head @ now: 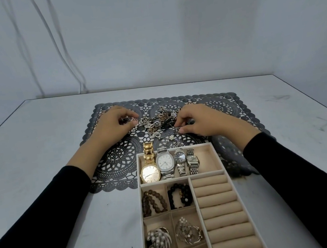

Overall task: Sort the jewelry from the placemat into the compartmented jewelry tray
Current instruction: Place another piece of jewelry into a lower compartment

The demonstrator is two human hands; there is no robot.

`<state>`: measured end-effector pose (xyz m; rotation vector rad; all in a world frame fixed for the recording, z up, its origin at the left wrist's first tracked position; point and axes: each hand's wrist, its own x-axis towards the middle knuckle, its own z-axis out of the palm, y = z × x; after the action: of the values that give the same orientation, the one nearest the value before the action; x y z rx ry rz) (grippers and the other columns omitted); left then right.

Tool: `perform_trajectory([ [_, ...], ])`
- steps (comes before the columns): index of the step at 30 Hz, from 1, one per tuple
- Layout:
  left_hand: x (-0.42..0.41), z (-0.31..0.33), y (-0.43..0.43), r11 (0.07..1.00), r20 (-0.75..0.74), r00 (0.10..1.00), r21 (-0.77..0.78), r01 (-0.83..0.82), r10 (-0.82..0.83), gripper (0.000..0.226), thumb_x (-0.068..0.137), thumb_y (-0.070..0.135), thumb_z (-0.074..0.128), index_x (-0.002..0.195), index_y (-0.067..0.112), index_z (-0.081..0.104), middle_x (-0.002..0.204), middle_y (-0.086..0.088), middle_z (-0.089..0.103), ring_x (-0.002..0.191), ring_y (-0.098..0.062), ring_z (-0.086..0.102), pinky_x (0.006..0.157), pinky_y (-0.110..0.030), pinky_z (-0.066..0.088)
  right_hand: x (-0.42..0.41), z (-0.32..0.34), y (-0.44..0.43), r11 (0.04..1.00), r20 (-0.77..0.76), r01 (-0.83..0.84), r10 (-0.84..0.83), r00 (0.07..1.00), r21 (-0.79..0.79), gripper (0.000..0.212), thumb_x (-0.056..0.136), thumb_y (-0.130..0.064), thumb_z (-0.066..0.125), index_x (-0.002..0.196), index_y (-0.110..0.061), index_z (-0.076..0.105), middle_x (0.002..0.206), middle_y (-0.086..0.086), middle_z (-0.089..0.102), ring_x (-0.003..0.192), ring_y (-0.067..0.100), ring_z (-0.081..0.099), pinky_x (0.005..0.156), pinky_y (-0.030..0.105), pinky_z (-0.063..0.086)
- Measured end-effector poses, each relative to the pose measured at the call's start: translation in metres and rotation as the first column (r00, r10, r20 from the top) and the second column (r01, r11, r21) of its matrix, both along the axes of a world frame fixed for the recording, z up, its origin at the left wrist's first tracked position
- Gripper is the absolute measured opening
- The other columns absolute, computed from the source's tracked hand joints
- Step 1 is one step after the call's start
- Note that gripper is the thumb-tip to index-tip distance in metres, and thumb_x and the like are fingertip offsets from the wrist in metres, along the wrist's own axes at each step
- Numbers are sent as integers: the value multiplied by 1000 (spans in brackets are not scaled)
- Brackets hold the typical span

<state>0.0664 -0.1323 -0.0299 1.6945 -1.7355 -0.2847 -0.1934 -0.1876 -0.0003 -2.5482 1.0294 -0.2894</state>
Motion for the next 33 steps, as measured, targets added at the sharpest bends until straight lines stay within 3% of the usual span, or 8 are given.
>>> perform_trajectory([
  [18, -5, -1, 4, 998, 10, 1000, -67, 7, -6, 17, 87, 18, 72, 103, 18, 70, 97, 5, 67, 93, -11, 59, 83, -26, 41, 0, 1, 2, 1000, 1, 19, -19, 1000, 15, 14, 88, -16, 67, 102, -15, 65, 92, -8, 55, 88, 8, 55, 71, 10, 39],
  [23, -4, -1, 4, 998, -7, 1000, -56, 2, -2, 16, 86, 20, 73, 102, 22, 70, 89, 13, 65, 89, -7, 59, 83, -25, 42, -1, 1, 2, 1000, -11, 21, -21, 1000, 13, 9, 87, -18, 68, 96, -15, 68, 95, -6, 58, 90, 11, 57, 79, 21, 45],
  [29, -5, -1, 5, 999, -32, 999, -54, -6, 5, 14, 87, 19, 72, 100, 22, 70, 86, 15, 65, 87, -6, 60, 83, -23, 43, -1, 0, 2, 997, -20, 41, -40, 999, 59, 7, 88, -13, 67, 93, -17, 64, 87, -8, 59, 80, 6, 56, 65, 13, 39],
  [33, -4, -2, 4, 999, -29, 1000, -53, -11, 10, 14, 87, 20, 72, 101, 22, 70, 85, 17, 65, 85, -1, 59, 83, -23, 42, -2, 0, 0, 995, -2, 51, -51, 999, 89, 9, 87, -14, 68, 88, -20, 62, 88, -5, 59, 81, 8, 56, 65, 16, 41],
])
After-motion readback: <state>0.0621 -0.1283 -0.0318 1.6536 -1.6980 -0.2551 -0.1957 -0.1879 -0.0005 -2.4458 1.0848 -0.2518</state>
